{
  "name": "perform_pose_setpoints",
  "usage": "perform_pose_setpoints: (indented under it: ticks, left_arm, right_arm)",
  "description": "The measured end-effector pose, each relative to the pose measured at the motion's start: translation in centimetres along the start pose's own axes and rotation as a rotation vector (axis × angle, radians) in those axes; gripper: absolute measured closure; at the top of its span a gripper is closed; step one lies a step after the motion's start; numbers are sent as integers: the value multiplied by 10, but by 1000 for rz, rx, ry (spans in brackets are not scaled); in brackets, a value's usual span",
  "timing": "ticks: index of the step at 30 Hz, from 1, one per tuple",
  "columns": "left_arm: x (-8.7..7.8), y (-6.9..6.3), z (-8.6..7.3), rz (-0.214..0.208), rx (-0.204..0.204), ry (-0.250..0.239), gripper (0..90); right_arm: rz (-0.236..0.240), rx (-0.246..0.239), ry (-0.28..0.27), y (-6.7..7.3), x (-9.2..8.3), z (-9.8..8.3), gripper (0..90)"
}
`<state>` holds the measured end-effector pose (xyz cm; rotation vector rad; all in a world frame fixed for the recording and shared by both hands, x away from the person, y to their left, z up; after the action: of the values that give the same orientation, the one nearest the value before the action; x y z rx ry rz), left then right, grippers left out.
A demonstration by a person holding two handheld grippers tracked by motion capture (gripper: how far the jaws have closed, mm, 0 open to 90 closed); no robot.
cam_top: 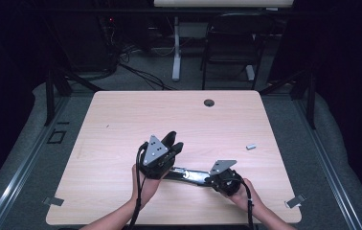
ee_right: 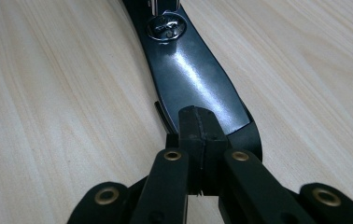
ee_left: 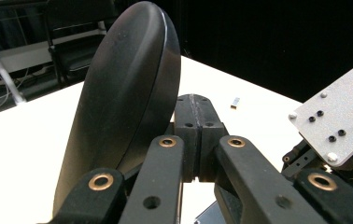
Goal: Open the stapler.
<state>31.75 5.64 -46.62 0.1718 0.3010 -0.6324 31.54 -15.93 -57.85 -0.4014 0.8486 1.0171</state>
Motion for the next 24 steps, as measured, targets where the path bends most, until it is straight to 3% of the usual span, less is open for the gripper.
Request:
perform_pose_setpoints:
  ticks: [8, 19, 24]
  left_arm:
    - [-10, 17, 2, -4, 11, -3, 900]
    - [-21, 42, 2, 52, -32, -25, 900]
    - [-23, 46, 1, 65, -21, -25, 900]
  right_arm:
    - [-1, -3, 8, -1, 0, 0, 900]
    - [4, 0, 4, -1, 0, 0, 900]
    - [7, 2, 2, -1, 0, 0, 900]
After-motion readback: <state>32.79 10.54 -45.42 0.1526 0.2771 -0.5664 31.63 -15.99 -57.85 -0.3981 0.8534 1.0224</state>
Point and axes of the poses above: each handheld gripper's, and its own axes: x roughly forward along the jaws, z roughly out of its top, y roughly to its left, the point moved 3 cm from there along x, roughly forward along the jaws, and after that the axes turned 9 degrees about z, right-handed, at the moved point
